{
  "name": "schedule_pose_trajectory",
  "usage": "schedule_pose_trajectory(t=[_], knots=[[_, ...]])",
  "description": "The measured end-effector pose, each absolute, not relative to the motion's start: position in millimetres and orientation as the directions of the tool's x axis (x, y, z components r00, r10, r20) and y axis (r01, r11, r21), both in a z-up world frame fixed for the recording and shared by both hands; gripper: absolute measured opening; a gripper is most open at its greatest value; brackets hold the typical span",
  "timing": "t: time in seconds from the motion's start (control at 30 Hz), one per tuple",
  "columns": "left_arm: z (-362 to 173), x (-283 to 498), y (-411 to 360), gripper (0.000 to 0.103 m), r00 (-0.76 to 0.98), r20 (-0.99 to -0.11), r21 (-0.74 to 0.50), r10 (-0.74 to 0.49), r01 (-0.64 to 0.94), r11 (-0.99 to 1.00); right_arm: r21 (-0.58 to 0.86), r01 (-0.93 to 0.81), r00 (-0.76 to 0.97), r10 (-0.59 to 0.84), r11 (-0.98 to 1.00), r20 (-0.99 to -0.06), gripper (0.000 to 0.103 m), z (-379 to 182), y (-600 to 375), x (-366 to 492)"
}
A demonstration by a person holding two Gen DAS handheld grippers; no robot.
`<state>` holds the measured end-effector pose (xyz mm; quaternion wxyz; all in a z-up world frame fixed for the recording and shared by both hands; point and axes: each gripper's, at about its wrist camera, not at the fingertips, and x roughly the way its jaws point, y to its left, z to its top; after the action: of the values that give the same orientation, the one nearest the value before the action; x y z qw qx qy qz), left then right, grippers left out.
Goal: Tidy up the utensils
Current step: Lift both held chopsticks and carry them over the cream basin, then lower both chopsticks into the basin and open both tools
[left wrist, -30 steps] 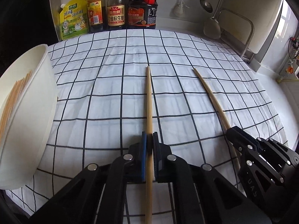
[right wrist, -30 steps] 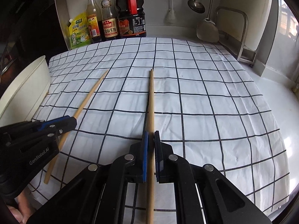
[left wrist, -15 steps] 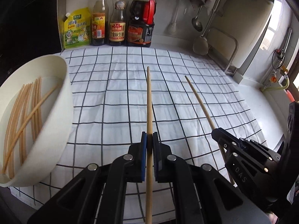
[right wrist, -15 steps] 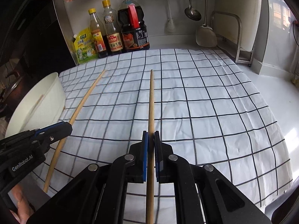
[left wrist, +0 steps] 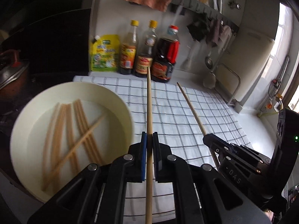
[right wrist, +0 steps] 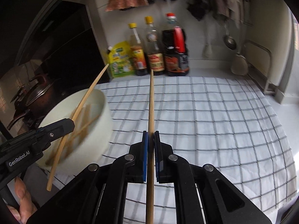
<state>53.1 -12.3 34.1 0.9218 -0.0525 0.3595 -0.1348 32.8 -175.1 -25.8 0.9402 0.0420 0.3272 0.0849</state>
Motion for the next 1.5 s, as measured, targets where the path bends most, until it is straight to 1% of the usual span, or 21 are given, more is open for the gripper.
schedule_pose_trajectory(t=[0.23,0.5,0.73,1.0,1.03,1.07,1.1,1.13,1.2,1.3,1.37,1.43,1.5], knots=[[45.9,64.6,55.8,0.007,0.741,-0.643,-0.174,-0.193,0.104,0.979,0.128,-0.250,0.747,0.276,0.960,-0.605,0.006,-17.6,-103.6,65.1],[36.0,84.1,107.5,0.007,0.730,-0.674,-0.163,-0.116,0.007,0.987,0.109,-0.350,0.688,0.334,0.930,-0.644,0.006,-26.7,-39.1,101.2],[18.0,95.3,125.2,0.007,0.698,-0.710,-0.156,-0.094,-0.025,0.987,0.111,-0.391,0.636,0.355,0.914,-0.685,0.006,-45.2,-9.1,116.0],[-0.3,98.6,132.4,0.009,0.658,-0.749,-0.155,-0.081,-0.054,0.986,0.107,-0.409,0.602,0.356,0.906,-0.715,0.007,-56.1,0.2,117.8],[-1.2,98.3,133.6,0.021,0.656,-0.750,-0.161,-0.086,-0.055,0.985,0.107,-0.405,0.610,0.356,0.908,-0.708,0.007,-54.8,-1.1,116.5],[-1.6,97.0,135.4,0.028,0.654,-0.751,-0.165,-0.087,-0.058,0.985,0.109,-0.404,0.615,0.358,0.908,-0.702,0.009,-53.4,-2.5,115.5],[-1.4,95.4,137.1,0.047,0.659,-0.748,-0.163,-0.081,-0.064,0.985,0.112,-0.402,0.620,0.360,0.909,-0.697,0.011,-51.6,-4.5,114.5],[0.6,91.6,139.5,0.064,0.673,-0.737,-0.156,-0.064,-0.076,0.985,0.118,-0.398,0.626,0.364,0.910,-0.690,0.014,-49.1,-7.1,112.7],[4.3,85.3,142.1,0.066,0.688,-0.724,-0.149,-0.048,-0.088,0.985,0.121,-0.389,0.636,0.361,0.913,-0.681,0.016,-45.1,-11.5,109.4],[5.9,80.7,144.8,0.066,0.686,-0.726,-0.145,-0.038,-0.099,0.984,0.124,-0.373,0.645,0.353,0.919,-0.678,0.016,-42.9,-16.4,104.3],[5.8,78.3,146.3,0.067,0.684,-0.729,-0.142,-0.031,-0.106,0.984,0.126,-0.365,0.646,0.348,0.922,-0.679,0.019,-43.2,-19.3,100.9],[5.0,74.6,147.6,0.071,0.682,-0.730,-0.143,-0.027,-0.114,0.983,0.124,-0.359,0.645,0.342,0.925,-0.683,0.021,-44.3,-21.0,97.7],[4.1,70.6,148.0,0.072,0.682,-0.731,-0.145,-0.026,-0.118,0.982,0.124,-0.353,0.644,0.337,0.927,-0.687,0.022,-46.1,-22.5,93.6]])
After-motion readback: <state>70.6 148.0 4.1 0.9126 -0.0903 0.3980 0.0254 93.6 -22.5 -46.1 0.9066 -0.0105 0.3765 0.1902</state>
